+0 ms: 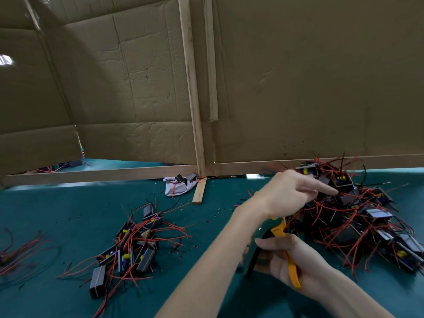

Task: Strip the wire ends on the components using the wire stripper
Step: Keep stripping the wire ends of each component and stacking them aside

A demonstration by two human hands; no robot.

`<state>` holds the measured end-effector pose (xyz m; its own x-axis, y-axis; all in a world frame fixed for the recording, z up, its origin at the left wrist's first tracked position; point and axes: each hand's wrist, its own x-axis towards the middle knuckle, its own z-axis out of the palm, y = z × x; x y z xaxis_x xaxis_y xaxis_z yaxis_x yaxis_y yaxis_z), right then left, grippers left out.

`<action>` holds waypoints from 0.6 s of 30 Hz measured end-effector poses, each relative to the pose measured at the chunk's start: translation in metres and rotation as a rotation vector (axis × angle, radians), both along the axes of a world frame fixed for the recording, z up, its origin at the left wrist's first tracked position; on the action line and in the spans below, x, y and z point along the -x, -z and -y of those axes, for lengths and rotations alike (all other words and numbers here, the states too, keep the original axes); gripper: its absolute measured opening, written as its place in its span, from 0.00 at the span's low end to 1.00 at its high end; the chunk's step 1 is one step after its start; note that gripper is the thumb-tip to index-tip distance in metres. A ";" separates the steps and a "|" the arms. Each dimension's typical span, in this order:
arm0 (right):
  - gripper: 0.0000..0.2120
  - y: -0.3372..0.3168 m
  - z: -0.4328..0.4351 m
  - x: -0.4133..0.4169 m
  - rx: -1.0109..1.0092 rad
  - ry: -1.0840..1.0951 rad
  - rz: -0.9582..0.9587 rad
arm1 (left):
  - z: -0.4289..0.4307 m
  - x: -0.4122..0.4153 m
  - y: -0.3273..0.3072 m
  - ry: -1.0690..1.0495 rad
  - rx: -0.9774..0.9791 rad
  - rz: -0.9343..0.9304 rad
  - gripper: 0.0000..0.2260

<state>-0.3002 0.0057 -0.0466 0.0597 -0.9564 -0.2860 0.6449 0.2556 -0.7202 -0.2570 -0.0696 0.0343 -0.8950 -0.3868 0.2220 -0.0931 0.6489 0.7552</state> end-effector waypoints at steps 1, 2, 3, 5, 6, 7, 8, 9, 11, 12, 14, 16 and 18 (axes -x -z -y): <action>0.24 0.001 0.001 0.000 0.008 -0.001 0.010 | 0.000 -0.010 0.001 0.005 -0.016 -0.034 0.14; 0.24 0.001 0.001 0.001 0.019 0.000 0.015 | 0.000 -0.022 0.002 -0.004 -0.027 -0.069 0.13; 0.22 0.001 0.001 0.001 0.026 0.005 0.017 | 0.004 -0.035 0.002 -0.026 -0.040 -0.094 0.12; 0.21 0.003 0.001 0.001 0.026 0.023 0.007 | 0.020 -0.064 0.004 -0.121 -0.043 -0.098 0.11; 0.21 0.003 0.000 0.001 0.024 0.034 -0.002 | 0.031 -0.079 0.006 -0.207 -0.006 -0.071 0.12; 0.21 0.003 0.000 0.001 0.022 0.042 -0.008 | 0.043 -0.095 0.009 -0.323 0.068 -0.017 0.13; 0.20 0.003 0.000 0.000 0.017 0.046 -0.011 | 0.055 -0.110 0.013 -0.467 0.169 0.067 0.14; 0.19 0.003 -0.001 -0.002 0.011 0.045 -0.015 | 0.068 -0.126 0.019 -0.628 0.290 0.175 0.15; 0.18 0.002 -0.002 -0.004 0.006 0.038 -0.043 | 0.091 -0.154 0.035 -0.919 0.506 0.432 0.15; 0.19 0.002 -0.002 -0.004 0.006 0.034 -0.055 | 0.099 -0.167 0.045 -0.989 0.549 0.558 0.15; 0.19 0.001 -0.002 -0.004 0.023 0.016 -0.060 | 0.109 -0.184 0.062 -1.009 0.466 0.693 0.14; 0.19 0.000 -0.003 -0.003 0.040 -0.003 -0.043 | 0.115 -0.192 0.075 -0.998 0.425 0.673 0.10; 0.18 -0.001 -0.004 -0.003 0.056 -0.007 -0.032 | 0.116 -0.193 0.080 -1.005 0.478 0.610 0.06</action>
<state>-0.2969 0.0101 -0.0452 0.0587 -0.9706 -0.2334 0.6198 0.2187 -0.7537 -0.0640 -0.1854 -0.0459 -0.2607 -0.9478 0.1834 -0.9498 0.2858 0.1271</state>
